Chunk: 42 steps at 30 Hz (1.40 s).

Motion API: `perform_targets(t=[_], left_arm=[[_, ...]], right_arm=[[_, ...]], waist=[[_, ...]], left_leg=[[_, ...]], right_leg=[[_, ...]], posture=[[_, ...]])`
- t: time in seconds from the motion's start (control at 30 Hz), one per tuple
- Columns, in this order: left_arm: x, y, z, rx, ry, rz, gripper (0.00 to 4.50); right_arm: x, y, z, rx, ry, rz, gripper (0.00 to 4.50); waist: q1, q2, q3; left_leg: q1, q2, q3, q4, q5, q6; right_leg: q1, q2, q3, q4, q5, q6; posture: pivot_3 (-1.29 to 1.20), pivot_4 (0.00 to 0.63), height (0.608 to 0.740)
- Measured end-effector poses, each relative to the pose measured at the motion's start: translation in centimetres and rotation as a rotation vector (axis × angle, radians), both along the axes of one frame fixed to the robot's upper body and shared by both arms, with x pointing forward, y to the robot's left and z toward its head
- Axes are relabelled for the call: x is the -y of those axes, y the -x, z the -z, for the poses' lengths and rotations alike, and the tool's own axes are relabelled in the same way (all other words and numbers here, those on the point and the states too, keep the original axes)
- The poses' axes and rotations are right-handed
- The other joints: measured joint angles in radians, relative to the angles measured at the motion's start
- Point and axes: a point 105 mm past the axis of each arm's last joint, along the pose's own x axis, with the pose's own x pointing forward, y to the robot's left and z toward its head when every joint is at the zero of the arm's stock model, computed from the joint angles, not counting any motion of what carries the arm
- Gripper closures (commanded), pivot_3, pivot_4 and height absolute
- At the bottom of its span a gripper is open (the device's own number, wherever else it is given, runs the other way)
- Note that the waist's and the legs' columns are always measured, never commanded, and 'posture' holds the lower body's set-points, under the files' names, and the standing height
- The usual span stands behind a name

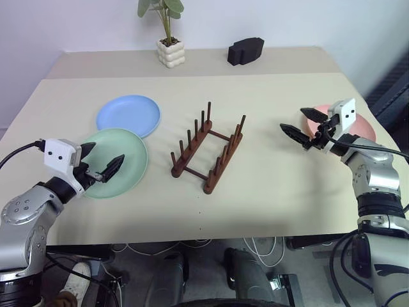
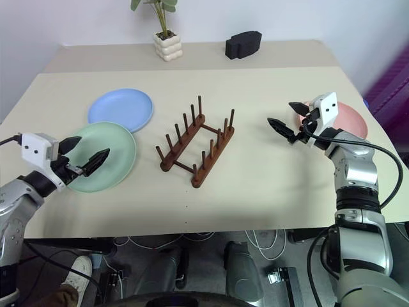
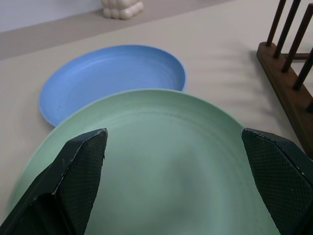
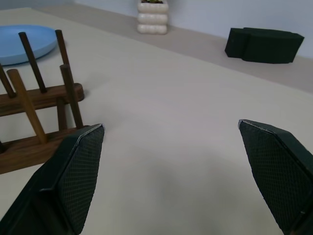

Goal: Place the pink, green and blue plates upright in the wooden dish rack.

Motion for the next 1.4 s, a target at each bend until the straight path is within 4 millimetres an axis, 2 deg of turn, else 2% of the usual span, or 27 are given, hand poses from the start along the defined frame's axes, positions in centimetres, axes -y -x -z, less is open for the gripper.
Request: perform_targets(t=[0.3, 0.5, 0.63, 0.87, 0.97, 1.03, 1.1, 1.23, 1.4], left_arm=[[0.7, -0.1, -0.6, 0.003, -0.006, 0.032, 0.00], [1.7, 0.2, -1.3, 0.003, -0.015, 0.098, 0.00], [2.7, 1.2, -1.4, -0.034, -0.011, 0.199, 0.00], [4.9, 3.5, -1.2, -0.146, -0.011, 0.434, 0.00], [8.2, 3.6, -0.9, -0.185, -0.036, 0.582, 0.00], [10.6, 3.7, 0.1, -0.229, -0.057, 0.684, 0.00], [11.7, 3.7, 1.1, -0.260, -0.071, 0.726, 0.00], [14.3, 3.4, 2.6, -0.272, -0.102, 0.797, 0.00], [16.8, 2.6, 4.8, -0.285, -0.099, 0.771, 0.00]], right_arm=[[-0.7, -0.4, 0.1, 0.012, -0.021, 0.007, 0.04], [-0.7, 0.4, 1.1, 0.001, -0.010, 0.017, 0.04], [-0.9, 0.4, 1.8, -0.011, -0.027, 0.035, 0.04], [-1.8, 0.5, 1.8, 0.012, -0.046, 0.043, 0.04], [-2.6, 1.1, 1.1, 0.035, -0.044, 0.015, 0.04], [-3.1, 1.4, 0.3, 0.058, -0.039, -0.002, 0.04], [-3.2, 1.6, 0.2, 0.061, -0.040, -0.002, 0.04], [-3.7, 1.6, 1.2, 0.021, -0.047, -0.004, 0.04], [-4.2, 2.4, 1.1, 0.030, -0.044, -0.006, 0.04]], waist=[[0.000, 0.000, 0.000], [0.000, 0.000, 0.000], [-0.004, 0.000, 0.000], [-0.002, 0.000, 0.000], [0.008, 0.000, 0.000], [0.004, 0.000, 0.000], [-0.001, 0.000, 0.000], [-0.003, 0.000, 0.000], [0.005, 0.000, 0.000]], left_leg=[[0.000, 0.000, 0.000, 0.000, 0.000, 0.000], [0.000, 0.000, 0.000, 0.000, 0.000, 0.000], [0.000, 0.000, 0.000, 0.000, 0.000, 0.000], [0.000, 0.000, 0.000, 0.000, 0.000, 0.000], [-0.001, 0.000, 0.000, 0.001, 0.000, 0.000], [-0.001, 0.000, 0.000, 0.001, 0.000, 0.000], [0.000, -0.001, 0.000, 0.000, 0.000, 0.000], [0.000, -0.001, 0.000, 0.000, 0.000, 0.000], [0.000, -0.001, 0.000, 0.001, 0.000, 0.000]], right_leg=[[0.000, 0.000, 0.000, 0.000, 0.000, 0.000], [0.000, 0.000, 0.000, 0.000, 0.000, 0.000], [0.000, 0.000, 0.000, 0.000, 0.000, 0.000], [0.000, 0.000, 0.000, 0.000, -0.001, -0.001], [0.001, -0.001, 0.000, 0.000, -0.002, -0.001], [0.001, -0.001, 0.001, -0.001, -0.001, -0.001], [0.001, 0.000, 0.001, 0.000, -0.001, -0.001], [0.000, 0.001, 0.001, 0.001, -0.001, -0.001], [0.000, 0.000, 0.001, 0.001, -0.001, 0.000]], posture=[[0.00, 0.150, 0.735], [0.00, 0.150, 0.735], [0.00, 0.150, 0.735], [0.00, 0.150, 0.735], [0.00, 0.150, 0.735], [0.00, 0.150, 0.735], [0.00, 0.150, 0.735], [0.00, 0.150, 0.735], [0.00, 0.150, 0.735]])
